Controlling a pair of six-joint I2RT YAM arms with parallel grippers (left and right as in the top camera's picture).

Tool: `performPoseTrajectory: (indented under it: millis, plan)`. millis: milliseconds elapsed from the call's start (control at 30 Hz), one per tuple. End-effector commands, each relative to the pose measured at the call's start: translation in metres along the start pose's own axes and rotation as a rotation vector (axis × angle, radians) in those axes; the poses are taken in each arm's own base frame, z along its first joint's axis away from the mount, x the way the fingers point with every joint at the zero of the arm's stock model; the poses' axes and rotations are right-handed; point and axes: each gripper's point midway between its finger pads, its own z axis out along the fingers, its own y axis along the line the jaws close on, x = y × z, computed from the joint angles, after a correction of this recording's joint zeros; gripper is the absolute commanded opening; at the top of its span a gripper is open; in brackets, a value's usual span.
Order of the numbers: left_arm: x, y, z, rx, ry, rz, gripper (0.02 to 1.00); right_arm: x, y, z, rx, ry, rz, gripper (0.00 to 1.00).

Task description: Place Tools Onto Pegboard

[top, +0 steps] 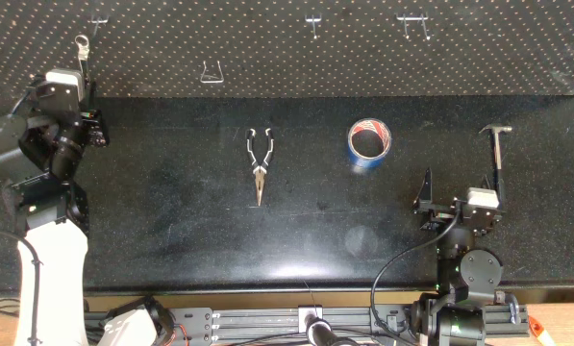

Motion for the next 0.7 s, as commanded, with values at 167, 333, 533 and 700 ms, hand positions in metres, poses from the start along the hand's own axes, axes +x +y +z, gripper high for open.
performPoseTrajectory:
  millis: [167,333,533,700]
  plan:
    - [-0.006,0.004,0.009,0.010,-0.005,-0.018,0.029,0.001,0.000,0.000,-0.004,-0.002,-0.011,0.972]
    - [0.002,0.006,0.015,0.009,0.015,-0.027,0.027,0.001,0.000,0.000,-0.004,-0.002,-0.011,0.972]
    - [0.010,0.009,0.024,0.011,0.025,-0.031,0.029,0.001,0.000,0.000,-0.004,-0.002,-0.011,0.972]
    - [0.011,0.011,0.030,0.011,0.024,-0.031,0.029,0.001,0.000,0.000,-0.004,-0.002,-0.011,0.972]
